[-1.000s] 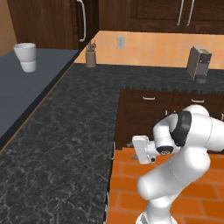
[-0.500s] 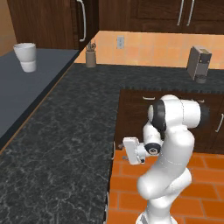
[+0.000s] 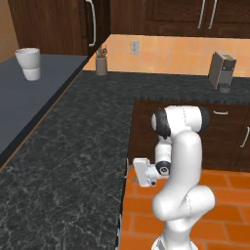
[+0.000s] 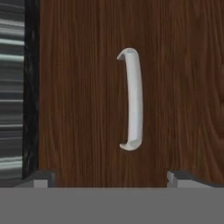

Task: Take a straw from the drawer in front and place it inside the glass cup on the dining counter.

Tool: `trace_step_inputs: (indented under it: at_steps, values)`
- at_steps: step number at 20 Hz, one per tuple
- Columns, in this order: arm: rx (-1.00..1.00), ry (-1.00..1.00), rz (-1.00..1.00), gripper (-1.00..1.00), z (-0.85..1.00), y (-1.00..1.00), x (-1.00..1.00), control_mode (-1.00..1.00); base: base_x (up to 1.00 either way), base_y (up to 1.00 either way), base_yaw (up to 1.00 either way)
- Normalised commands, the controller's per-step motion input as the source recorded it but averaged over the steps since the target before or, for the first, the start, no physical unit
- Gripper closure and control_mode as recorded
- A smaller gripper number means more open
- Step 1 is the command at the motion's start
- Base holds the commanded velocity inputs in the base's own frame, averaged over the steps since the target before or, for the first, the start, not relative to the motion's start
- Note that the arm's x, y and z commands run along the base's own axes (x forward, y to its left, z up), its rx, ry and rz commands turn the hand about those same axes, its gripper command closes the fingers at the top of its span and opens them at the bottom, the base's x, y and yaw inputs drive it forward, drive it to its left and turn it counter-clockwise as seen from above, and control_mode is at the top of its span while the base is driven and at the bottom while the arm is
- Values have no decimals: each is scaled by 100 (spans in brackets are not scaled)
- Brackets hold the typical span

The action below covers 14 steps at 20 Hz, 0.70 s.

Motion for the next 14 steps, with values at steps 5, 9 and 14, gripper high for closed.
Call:
trace_step_inputs:
  at_steps: [5, 9, 14]
  values:
    - [0, -8, 0, -100, -14, 27, 7, -100, 0, 0, 0]
    - [0, -2, 0, -100, -11, 4, 58, -100, 0, 0, 0]
    - [0, 0, 0, -100, -25, 4, 63, -100, 0, 0, 0]
